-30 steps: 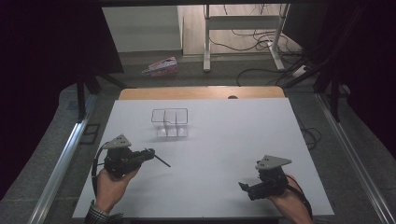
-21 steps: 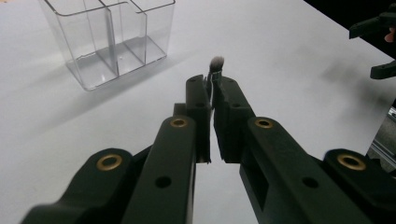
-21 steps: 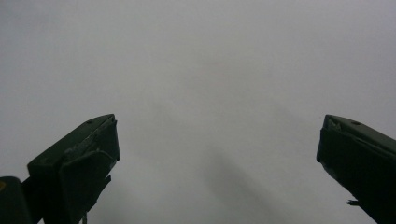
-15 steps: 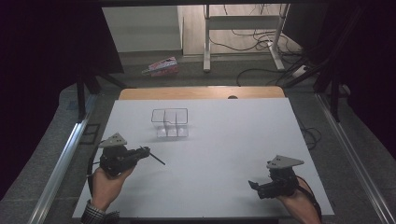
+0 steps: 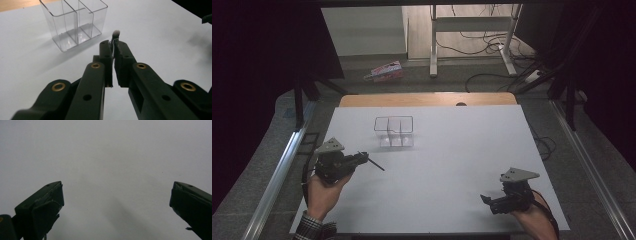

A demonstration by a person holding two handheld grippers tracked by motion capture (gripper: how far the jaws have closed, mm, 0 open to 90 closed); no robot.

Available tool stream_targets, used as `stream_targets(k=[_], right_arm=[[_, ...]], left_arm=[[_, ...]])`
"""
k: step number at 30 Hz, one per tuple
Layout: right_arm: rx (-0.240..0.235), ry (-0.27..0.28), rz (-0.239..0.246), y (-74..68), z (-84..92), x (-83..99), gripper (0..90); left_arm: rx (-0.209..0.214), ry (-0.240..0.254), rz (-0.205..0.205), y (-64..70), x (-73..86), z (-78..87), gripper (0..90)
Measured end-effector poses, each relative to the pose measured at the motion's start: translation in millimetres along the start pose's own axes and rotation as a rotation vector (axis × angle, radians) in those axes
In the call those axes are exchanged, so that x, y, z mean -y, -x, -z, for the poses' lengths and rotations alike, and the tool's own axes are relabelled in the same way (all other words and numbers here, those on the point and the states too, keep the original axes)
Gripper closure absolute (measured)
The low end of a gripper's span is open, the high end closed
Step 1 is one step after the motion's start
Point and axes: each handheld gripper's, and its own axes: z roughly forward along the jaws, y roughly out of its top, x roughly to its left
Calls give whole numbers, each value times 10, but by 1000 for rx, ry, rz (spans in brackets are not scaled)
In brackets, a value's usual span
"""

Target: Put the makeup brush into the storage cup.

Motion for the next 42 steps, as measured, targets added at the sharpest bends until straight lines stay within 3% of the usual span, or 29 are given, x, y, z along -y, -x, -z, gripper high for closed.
stream_targets(k=[15,33,42], right_arm=[[8,1,-1,22,51,52,0],[14,-6,-11,63,77,97,0],[10,-14,-7,65,67,103,0]], left_arm=[[-36,8,-3,-123,-185,-30,854],[-42,42,17,-263,-465,14,854],[-64,52,5,-305,-605,32,854]])
